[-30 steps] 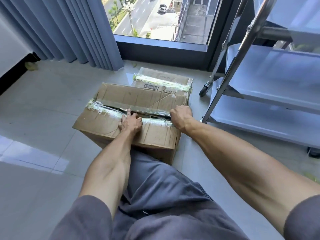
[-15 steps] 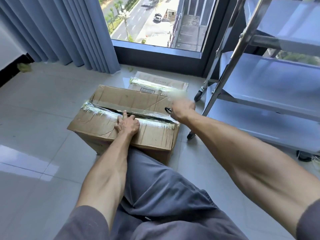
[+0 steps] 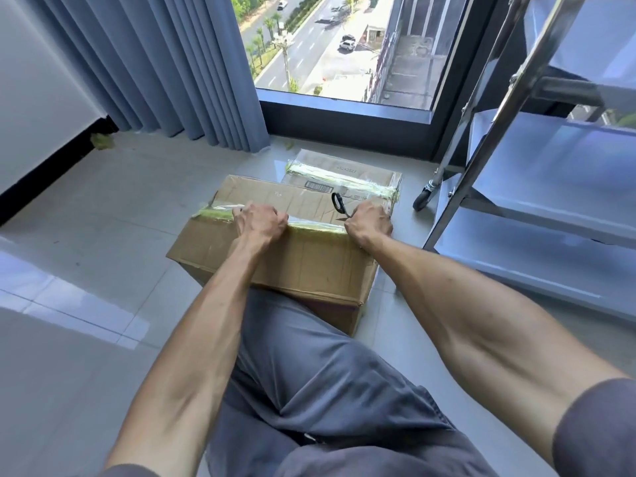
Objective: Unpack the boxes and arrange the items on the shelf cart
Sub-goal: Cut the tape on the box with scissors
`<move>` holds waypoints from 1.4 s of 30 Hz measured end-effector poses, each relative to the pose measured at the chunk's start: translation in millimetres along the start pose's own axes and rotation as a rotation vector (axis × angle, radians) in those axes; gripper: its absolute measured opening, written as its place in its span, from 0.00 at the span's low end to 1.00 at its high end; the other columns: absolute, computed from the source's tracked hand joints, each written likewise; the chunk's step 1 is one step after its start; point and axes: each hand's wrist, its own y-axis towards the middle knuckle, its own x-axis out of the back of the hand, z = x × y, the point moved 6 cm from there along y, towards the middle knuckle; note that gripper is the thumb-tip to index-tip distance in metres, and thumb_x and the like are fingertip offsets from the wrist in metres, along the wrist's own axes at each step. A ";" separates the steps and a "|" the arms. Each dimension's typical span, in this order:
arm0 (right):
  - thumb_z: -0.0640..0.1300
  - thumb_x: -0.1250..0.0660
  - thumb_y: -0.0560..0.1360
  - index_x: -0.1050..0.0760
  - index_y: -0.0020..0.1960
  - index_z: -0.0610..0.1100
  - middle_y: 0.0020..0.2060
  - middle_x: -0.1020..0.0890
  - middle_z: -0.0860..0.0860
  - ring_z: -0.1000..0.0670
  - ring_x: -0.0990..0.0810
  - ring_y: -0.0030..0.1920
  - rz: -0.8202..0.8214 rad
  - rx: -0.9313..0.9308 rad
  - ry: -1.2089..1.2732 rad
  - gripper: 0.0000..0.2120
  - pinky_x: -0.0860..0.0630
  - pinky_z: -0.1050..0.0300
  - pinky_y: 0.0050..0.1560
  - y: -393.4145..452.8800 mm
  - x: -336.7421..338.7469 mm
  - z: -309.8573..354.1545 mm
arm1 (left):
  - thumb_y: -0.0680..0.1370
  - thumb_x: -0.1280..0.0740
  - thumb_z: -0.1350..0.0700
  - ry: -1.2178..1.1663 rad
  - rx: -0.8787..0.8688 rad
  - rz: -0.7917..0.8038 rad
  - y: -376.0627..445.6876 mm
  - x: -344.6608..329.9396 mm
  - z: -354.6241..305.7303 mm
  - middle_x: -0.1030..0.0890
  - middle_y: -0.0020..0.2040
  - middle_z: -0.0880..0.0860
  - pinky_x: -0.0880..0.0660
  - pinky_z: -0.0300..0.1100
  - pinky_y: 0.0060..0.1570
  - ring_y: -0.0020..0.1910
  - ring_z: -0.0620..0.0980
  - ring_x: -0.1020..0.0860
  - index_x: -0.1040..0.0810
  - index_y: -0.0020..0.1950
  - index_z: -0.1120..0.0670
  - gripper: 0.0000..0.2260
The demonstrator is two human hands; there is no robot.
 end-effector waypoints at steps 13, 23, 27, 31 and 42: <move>0.36 0.40 0.81 0.20 0.60 0.42 0.50 0.22 0.45 0.52 0.28 0.42 -0.308 0.125 0.296 0.13 0.45 0.72 0.28 2.0 -2.2 6.8 | 0.79 0.39 0.49 -0.756 0.166 -0.128 -27.8 -37.1 -19.9 0.16 0.54 0.58 0.26 0.43 0.49 0.52 0.57 0.19 0.18 0.59 0.58 0.17; 0.36 0.36 0.77 0.18 0.49 0.41 0.46 0.25 0.44 0.44 0.27 0.47 -0.282 0.332 0.015 0.07 0.35 0.55 0.44 -50.3 -46.4 -9.7 | 0.77 0.37 0.67 -1.228 0.455 0.405 -23.3 -72.3 -41.7 0.20 0.25 0.55 0.33 0.31 0.18 0.17 0.45 0.25 0.26 0.39 0.59 0.07; 0.36 0.39 0.76 0.20 0.47 0.44 0.47 0.21 0.47 0.48 0.24 0.44 -0.278 0.130 -0.006 0.09 0.35 0.56 0.45 -50.9 -49.9 -31.0 | 0.75 0.34 0.72 -1.271 0.390 0.457 -35.5 -78.3 -51.3 0.20 0.36 0.58 0.28 0.33 0.22 0.22 0.47 0.21 0.23 0.42 0.59 0.09; 0.43 0.40 0.78 0.20 0.54 0.46 0.48 0.19 0.46 0.44 0.22 0.49 -0.282 0.033 0.056 0.11 0.29 0.50 0.52 -49.4 -45.2 -52.6 | 0.75 0.36 0.74 -1.313 0.370 0.558 -41.8 -83.6 -65.2 0.19 0.40 0.61 0.25 0.37 0.25 0.27 0.52 0.18 0.24 0.42 0.60 0.10; 0.50 0.35 0.74 0.32 0.66 0.45 0.52 0.22 0.44 0.43 0.21 0.52 -0.173 -0.155 0.095 0.22 0.31 0.46 0.62 -74.6 -55.9 -74.1 | 0.72 0.25 0.60 -0.991 -0.001 0.518 -36.5 -80.6 -87.2 0.15 0.45 0.52 0.25 0.42 0.46 0.46 0.50 0.19 0.15 0.38 0.55 0.03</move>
